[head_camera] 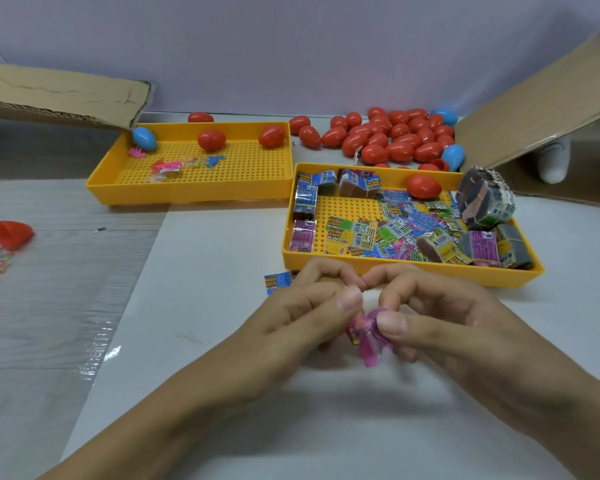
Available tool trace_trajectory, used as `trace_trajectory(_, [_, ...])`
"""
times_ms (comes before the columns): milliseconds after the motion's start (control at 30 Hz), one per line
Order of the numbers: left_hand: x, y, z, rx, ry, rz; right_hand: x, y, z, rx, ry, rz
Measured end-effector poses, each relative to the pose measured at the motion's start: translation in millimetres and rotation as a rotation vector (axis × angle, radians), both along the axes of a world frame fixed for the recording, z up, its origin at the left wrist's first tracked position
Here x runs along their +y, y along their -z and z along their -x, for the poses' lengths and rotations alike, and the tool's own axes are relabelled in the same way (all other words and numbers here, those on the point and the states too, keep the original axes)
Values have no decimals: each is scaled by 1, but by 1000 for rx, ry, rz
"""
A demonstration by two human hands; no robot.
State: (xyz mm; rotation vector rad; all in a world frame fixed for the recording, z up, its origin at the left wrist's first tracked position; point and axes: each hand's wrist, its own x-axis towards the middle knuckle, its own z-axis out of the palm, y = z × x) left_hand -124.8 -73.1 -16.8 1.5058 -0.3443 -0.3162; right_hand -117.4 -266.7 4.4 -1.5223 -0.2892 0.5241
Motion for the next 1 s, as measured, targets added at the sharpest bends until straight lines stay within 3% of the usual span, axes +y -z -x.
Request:
trace_trajectory(100, [-2, 4, -1, 182, -32, 187, 1, 0, 0, 64, 28, -82])
trace_trajectory(233, [-1, 5, 7, 125, 66, 287, 3, 1, 0, 93, 66, -106])
trace_trajectory(533, [-5, 4, 5, 129, -37, 322, 3, 1, 0, 117, 65, -99])
trace_trajectory(633, [-5, 7, 5, 49, -124, 211, 4, 1, 1, 108, 74, -79])
trace_trajectory(733, [-8, 8, 5, -227, -300, 19, 4, 2, 1, 81, 83, -48])
trace_trajectory(833, [-9, 10, 5, -384, -440, -59, 3, 4, 0, 15, 80, 16])
trace_trajectory(1000, [-8, 9, 6, -586, -503, -189, 4, 5, 0, -56, 81, 38])
